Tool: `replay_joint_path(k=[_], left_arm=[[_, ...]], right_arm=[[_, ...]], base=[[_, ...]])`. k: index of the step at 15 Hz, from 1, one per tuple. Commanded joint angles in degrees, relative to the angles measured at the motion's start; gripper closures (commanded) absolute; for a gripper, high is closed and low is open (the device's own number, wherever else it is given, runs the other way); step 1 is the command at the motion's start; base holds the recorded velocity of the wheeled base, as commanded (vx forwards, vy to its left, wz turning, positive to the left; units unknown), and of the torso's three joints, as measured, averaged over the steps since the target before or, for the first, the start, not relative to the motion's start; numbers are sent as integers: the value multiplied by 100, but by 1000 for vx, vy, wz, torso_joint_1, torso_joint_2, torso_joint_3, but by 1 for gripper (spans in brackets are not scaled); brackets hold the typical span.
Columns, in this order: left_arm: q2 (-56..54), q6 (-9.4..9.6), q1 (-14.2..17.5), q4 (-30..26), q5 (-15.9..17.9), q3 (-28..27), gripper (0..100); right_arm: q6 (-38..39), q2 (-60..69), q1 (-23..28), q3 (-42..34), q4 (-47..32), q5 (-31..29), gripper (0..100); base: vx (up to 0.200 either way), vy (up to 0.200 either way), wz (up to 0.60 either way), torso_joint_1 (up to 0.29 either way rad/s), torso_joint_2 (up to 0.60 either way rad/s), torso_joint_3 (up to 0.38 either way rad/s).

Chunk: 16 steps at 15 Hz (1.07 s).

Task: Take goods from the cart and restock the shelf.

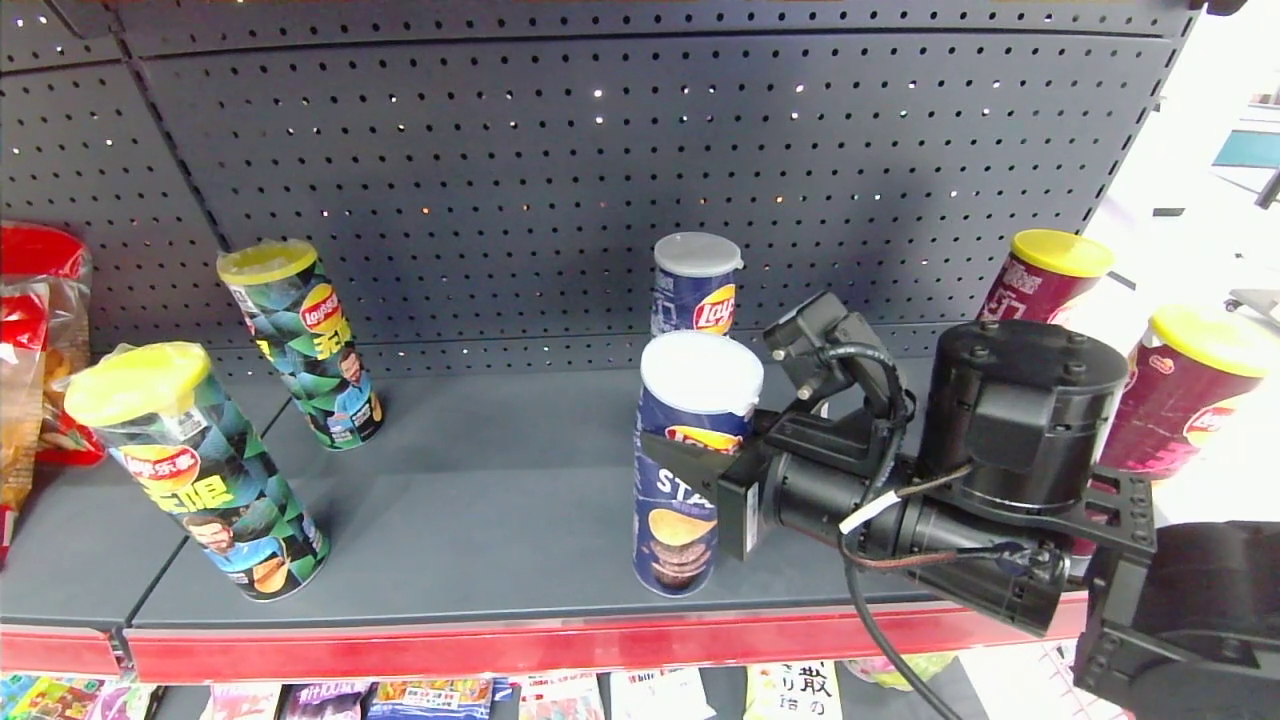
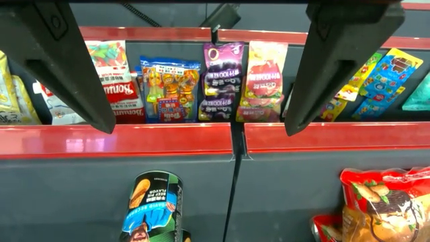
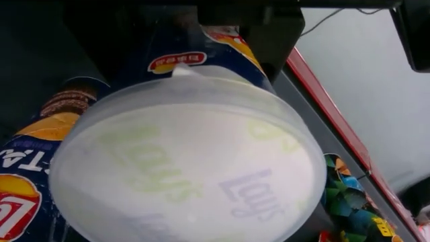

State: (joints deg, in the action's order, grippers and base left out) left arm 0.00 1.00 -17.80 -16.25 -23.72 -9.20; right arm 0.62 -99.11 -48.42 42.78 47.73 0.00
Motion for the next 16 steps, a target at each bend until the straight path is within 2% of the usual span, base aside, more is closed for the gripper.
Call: replay_joint_path(k=[1, 16], left_arm=[[0, -3, 4, -1, -1, -2, 0], [0, -3, 4, -1, -10, -2, 0]], right_arm=[[-1, 58, -1, -6, 0, -88, 100], [-80, 181, -1, -296, 0, -70, 100]], base=[[0, 0, 0, 0, 0, 0], [0, 0, 0, 0, 0, 0]])
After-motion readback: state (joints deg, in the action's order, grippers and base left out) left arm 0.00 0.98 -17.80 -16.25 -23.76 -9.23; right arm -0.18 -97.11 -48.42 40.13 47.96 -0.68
